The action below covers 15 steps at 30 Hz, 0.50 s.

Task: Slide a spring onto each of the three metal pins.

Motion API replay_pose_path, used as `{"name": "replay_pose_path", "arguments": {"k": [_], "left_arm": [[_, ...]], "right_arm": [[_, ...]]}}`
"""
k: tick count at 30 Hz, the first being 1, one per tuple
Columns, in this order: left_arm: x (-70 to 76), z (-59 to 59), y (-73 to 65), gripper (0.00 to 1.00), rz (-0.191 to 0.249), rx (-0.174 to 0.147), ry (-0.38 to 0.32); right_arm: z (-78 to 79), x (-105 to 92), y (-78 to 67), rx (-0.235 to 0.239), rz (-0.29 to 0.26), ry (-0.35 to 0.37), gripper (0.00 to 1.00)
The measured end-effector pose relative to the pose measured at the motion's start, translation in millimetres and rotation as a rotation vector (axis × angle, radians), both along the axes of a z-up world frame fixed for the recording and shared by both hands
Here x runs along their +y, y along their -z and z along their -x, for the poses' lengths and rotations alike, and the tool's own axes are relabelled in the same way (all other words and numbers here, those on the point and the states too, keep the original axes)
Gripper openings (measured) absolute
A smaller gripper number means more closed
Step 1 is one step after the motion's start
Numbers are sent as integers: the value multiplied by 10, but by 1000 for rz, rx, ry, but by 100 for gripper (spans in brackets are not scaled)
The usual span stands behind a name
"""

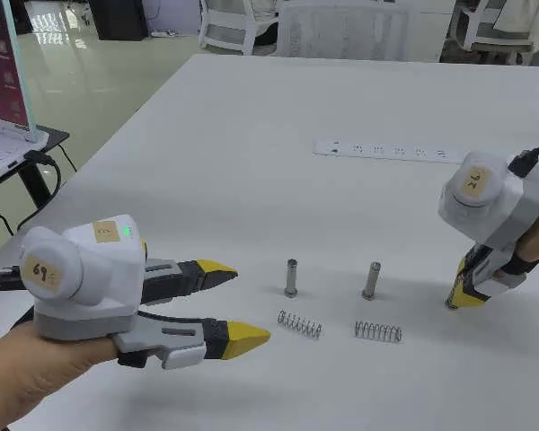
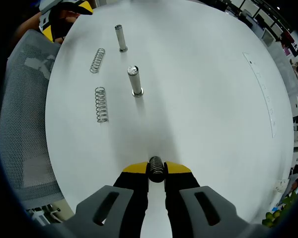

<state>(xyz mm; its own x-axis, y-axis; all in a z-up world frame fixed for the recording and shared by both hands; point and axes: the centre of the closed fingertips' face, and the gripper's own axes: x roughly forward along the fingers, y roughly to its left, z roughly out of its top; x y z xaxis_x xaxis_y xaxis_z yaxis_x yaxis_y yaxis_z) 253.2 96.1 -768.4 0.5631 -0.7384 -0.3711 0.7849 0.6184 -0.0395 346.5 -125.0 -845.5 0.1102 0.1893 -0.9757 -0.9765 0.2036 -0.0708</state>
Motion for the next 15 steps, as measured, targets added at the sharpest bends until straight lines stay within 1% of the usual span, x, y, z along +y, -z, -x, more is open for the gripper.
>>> {"name": "replay_pose_path", "arguments": {"k": [5,11,15], "left_arm": [[-1,-2,-2,46,1,-1,1],[1,-3,-4,46,3,-1,0],[-8,0,-1,46,2,-1,3]], "right_arm": [[-4,-11,27,1,-3,4,9],[-11,-21,46,0,-7,5,12],[-24,-43,35,-7,-13,12,17]]}}
